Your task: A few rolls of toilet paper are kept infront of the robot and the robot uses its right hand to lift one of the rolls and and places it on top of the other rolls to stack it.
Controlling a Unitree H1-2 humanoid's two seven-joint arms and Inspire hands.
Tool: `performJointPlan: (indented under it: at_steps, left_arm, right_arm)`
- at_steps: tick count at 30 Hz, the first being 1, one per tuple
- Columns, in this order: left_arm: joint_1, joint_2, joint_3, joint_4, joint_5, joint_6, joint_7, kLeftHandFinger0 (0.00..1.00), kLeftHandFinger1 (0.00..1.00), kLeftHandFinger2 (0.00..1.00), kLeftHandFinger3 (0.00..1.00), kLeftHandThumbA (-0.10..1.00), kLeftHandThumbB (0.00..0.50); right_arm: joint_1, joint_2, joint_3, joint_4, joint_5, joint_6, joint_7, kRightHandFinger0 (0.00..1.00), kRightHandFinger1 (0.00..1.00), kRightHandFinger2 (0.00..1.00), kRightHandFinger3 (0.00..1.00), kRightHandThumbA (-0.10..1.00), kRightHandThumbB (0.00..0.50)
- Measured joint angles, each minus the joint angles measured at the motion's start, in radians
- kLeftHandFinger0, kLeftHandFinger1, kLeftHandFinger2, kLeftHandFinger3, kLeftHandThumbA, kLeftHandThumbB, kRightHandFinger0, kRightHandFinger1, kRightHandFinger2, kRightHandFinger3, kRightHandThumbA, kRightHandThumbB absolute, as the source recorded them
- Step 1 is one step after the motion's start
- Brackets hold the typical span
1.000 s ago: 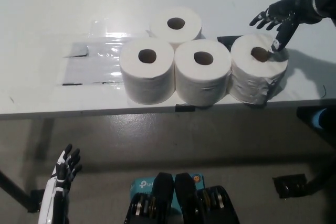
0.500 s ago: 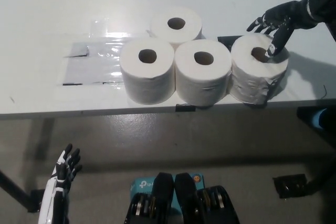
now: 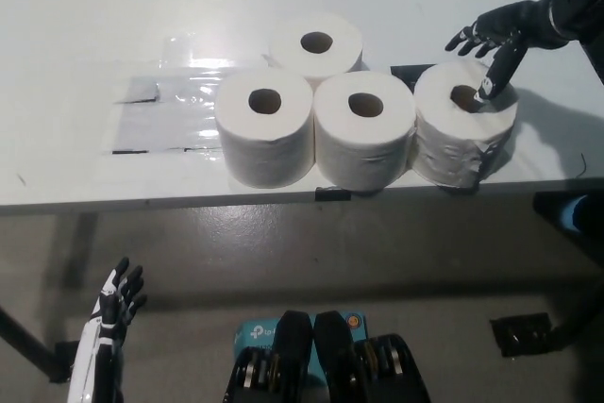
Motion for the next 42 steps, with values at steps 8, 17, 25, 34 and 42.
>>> performJointPlan:
  at_steps: [8,17,25,34,42]
  left_arm:
    - [0.001,0.0,0.0,0.0,0.0,0.0,0.0,1.0,1.0,1.0,1.0,1.0,0.001]
    - [0.0,0.0,-0.001,0.0,0.0,-0.001,0.0,1.0,1.0,1.0,1.0,1.0,0.006]
    - [0.0,0.0,-0.001,-0.001,0.0,-0.001,0.0,1.0,1.0,1.0,1.0,1.0,0.0]
    - [0.0,0.001,-0.001,-0.001,0.0,-0.002,0.0,1.0,1.0,1.0,1.0,1.0,0.0]
    - [0.0,0.001,-0.001,-0.001,0.0,-0.001,0.0,1.0,1.0,1.0,1.0,1.0,0.0]
  right_arm:
    - [-0.008,0.014,0.011,0.033,-0.024,-0.048,-0.036,1.0,1.0,1.0,1.0,0.86,0.321]
    - [-0.006,0.058,0.022,0.099,-0.056,-0.089,-0.07,1.0,1.0,1.0,1.0,0.8,0.37]
    - [-0.007,0.068,0.023,0.129,-0.079,-0.087,-0.11,1.0,1.0,1.0,1.0,0.83,0.367]
    - [-0.002,0.092,0.03,0.159,-0.096,-0.075,-0.164,0.73,0.78,0.88,1.0,0.51,0.307]
    - [0.015,0.112,0.044,0.158,-0.117,-0.061,-0.286,0.18,0.29,0.5,0.91,0.69,0.027]
